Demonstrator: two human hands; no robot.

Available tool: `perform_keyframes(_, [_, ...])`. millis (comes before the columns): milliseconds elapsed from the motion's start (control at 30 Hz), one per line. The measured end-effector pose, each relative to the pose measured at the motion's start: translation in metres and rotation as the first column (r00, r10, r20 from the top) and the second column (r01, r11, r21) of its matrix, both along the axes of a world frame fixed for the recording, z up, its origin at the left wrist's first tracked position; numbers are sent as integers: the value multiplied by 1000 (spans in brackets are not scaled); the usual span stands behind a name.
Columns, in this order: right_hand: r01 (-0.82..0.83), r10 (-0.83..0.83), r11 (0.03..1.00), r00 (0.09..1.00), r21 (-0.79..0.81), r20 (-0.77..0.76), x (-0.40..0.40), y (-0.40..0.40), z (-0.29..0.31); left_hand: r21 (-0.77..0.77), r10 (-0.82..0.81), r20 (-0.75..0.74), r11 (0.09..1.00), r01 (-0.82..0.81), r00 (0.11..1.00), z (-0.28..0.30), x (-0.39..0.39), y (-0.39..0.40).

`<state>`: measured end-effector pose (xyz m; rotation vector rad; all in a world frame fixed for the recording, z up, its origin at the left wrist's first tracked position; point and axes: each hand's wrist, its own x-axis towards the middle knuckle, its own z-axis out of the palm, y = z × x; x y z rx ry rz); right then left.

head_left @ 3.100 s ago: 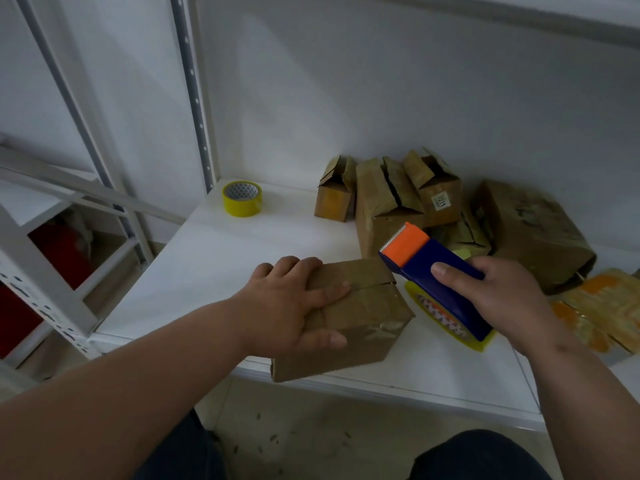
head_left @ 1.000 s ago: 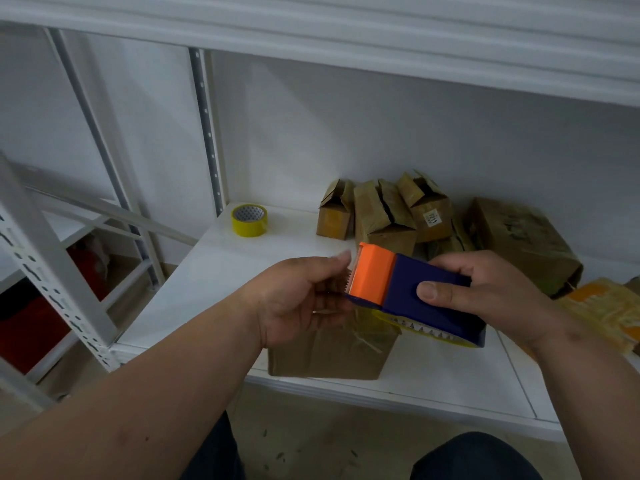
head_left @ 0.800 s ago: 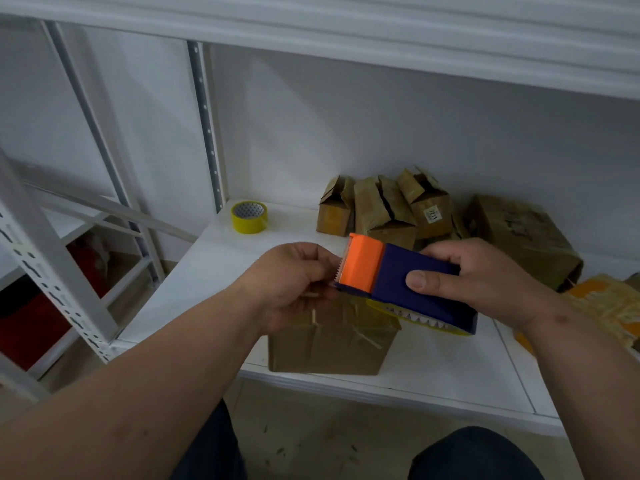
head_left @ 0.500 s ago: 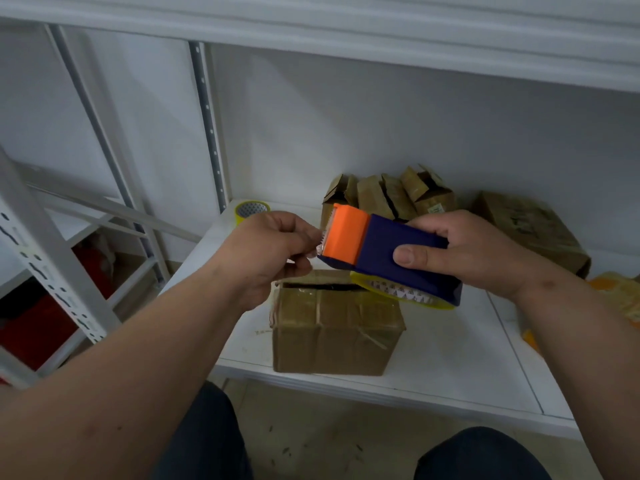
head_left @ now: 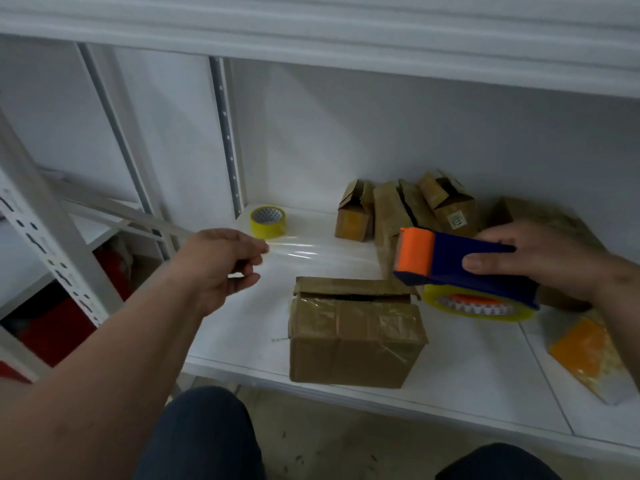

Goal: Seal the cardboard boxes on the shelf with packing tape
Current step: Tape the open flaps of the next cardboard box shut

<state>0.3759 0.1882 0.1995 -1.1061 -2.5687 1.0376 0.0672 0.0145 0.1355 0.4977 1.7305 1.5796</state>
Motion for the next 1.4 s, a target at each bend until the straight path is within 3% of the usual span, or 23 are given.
perform_keyframes(233, [121,-118,993,976,-8,183,25,20,9,-78,49,47,996,-45,998,-23,-15,-11])
perform_keyframes(800, [140,-192,980,863,144,468,6,28,-5,-130,61,26,990,-58,998,-60,5,1])
perform_keyframes(1167, [100,-156,986,825,132,543,-8,37,-22,-221,120,-19,968,-121,993,-75,11,12])
perform_keyframes(1400, [121,-126,992,844,43,521,-3,42,-43,-284,73,131,958,-33,989,-98,31,7])
